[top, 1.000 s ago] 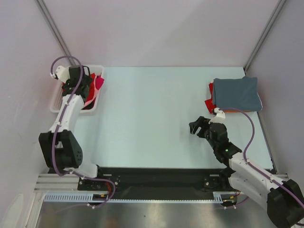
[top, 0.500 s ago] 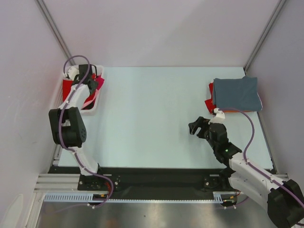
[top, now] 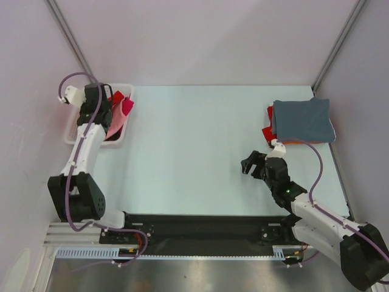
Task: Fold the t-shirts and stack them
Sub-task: Grab the tshirt from the pile, then move the tshirt to the center of the board
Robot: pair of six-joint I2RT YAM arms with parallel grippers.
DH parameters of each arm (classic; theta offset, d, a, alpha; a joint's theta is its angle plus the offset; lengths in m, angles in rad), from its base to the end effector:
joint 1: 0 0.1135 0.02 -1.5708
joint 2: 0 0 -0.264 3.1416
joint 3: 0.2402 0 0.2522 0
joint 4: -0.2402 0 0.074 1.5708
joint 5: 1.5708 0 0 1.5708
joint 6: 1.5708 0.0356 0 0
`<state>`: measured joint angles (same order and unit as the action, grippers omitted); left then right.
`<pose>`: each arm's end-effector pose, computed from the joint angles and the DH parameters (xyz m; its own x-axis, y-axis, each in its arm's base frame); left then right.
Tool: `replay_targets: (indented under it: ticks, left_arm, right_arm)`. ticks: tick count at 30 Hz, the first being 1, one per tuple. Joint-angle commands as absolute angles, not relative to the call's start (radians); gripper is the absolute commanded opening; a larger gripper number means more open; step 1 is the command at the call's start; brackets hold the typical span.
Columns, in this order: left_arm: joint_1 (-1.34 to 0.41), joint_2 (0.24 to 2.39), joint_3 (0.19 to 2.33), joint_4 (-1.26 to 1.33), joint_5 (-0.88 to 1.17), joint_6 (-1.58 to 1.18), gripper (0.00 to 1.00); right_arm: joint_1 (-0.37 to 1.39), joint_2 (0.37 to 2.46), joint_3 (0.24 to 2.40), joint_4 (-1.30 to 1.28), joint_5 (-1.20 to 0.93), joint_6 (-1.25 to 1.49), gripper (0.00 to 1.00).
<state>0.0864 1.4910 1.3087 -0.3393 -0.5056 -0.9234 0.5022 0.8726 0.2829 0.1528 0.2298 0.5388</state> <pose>0.3391 0.0467 0.3389 0.0945 -0.6923 -0.7154 -0.6938 0.4695 -0.5460 0.1667 0.0823 0.1834 -0.4660 0.3141 -0.8272 -0.0567 0.9223 0.3822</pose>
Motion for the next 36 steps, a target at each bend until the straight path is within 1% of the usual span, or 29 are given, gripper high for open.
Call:
replay_targets:
  ticks: [1, 5, 7, 9, 11, 12, 13, 14, 17, 19, 22, 23, 24, 25, 26, 27, 28, 29, 32, 33, 35, 36]
  left_arm:
    - [0.089, 1.384, 1.285, -0.218, -0.480, -0.890, 0.00]
    - [0.016, 1.280, 1.342, -0.170, -0.428, -0.758, 0.00]
    - [-0.057, 1.252, 1.416, -0.178, -0.362, -0.717, 0.00]
    - [-0.118, 1.217, 1.480, -0.195, -0.264, -0.739, 0.00]
    - [-0.184, 1.189, 1.503, -0.183, -0.248, -0.776, 0.00]
    - [-0.284, 1.180, 1.496, -0.155, -0.261, -0.785, 0.00]
    - [-0.335, 1.177, 1.487, -0.058, -0.253, -0.793, 0.00]
    - [-0.427, 1.189, 1.491, -0.019, -0.250, -0.801, 0.00]
    - [-0.547, 1.244, 1.567, -0.005, -0.201, -0.834, 0.00]
    - [-0.569, 1.281, 1.621, 0.027, -0.170, -0.874, 0.00]
    - [-0.552, 1.227, 1.473, 0.115, -0.234, -0.972, 0.00]
    - [-0.516, 1.210, 1.418, 0.123, -0.233, -1.009, 0.00]
    - [-0.496, 1.189, 1.304, 0.133, -0.219, -1.046, 0.00]
    - [-0.477, 1.155, 1.243, 0.171, -0.206, -1.087, 0.00]
    - [-0.454, 1.137, 1.186, 0.179, -0.199, -1.101, 0.01]
    - [-0.451, 1.120, 1.079, 0.186, -0.209, -1.118, 0.02]
    - [-0.451, 1.096, 1.024, 0.193, -0.219, -1.118, 0.02]
    - [-0.451, 1.086, 0.918, 0.202, -0.227, -1.124, 0.02]
    - [-0.449, 1.072, 0.772, 0.250, -0.222, -1.157, 0.02]
    - [-0.448, 1.075, 0.690, 0.279, -0.206, -1.158, 0.02]
    - [-0.445, 1.075, 0.594, 0.288, -0.196, -1.160, 0.02]
    - [-0.443, 1.072, 0.566, 0.287, -0.195, -1.160, 0.02]
  right_arm:
    - [0.508, 0.873, 0.322, 0.161, 0.261, 0.528, 0.84]
    - [0.508, 0.856, 0.318, 0.147, 0.279, 0.528, 0.84]
    - [0.509, 0.851, 0.314, 0.155, 0.281, 0.529, 0.84]
    - [0.509, 0.853, 0.319, 0.152, 0.279, 0.526, 0.84]
    - [0.509, 0.853, 0.322, 0.141, 0.301, 0.529, 0.84]
    - [0.508, 0.848, 0.322, 0.137, 0.305, 0.532, 0.84]
    - [0.508, 0.847, 0.322, 0.140, 0.305, 0.535, 0.84]
    - [0.508, 0.847, 0.321, 0.140, 0.305, 0.532, 0.84]
    - [0.508, 0.842, 0.321, 0.130, 0.302, 0.531, 0.84]
    - [0.509, 0.835, 0.321, 0.129, 0.302, 0.528, 0.83]
    - [0.509, 0.815, 0.319, 0.123, 0.285, 0.526, 0.82]
    - [0.508, 0.808, 0.318, 0.115, 0.284, 0.526, 0.82]
    - [0.508, 0.801, 0.316, 0.115, 0.282, 0.528, 0.80]
    - [0.508, 0.787, 0.313, 0.115, 0.278, 0.526, 0.80]
    - [0.506, 0.779, 0.304, 0.123, 0.278, 0.525, 0.79]
    - [0.508, 0.773, 0.301, 0.126, 0.276, 0.523, 0.77]
    - [0.508, 0.762, 0.298, 0.127, 0.275, 0.519, 0.76]
    - [0.509, 0.753, 0.296, 0.120, 0.275, 0.515, 0.76]
    - [0.508, 0.706, 0.287, 0.123, 0.255, 0.497, 0.72]
    - [0.509, 0.687, 0.276, 0.127, 0.242, 0.486, 0.70]
    - [0.511, 0.652, 0.249, 0.178, 0.181, 0.463, 0.66]
    - [0.509, 0.623, 0.224, 0.199, 0.126, 0.454, 0.62]
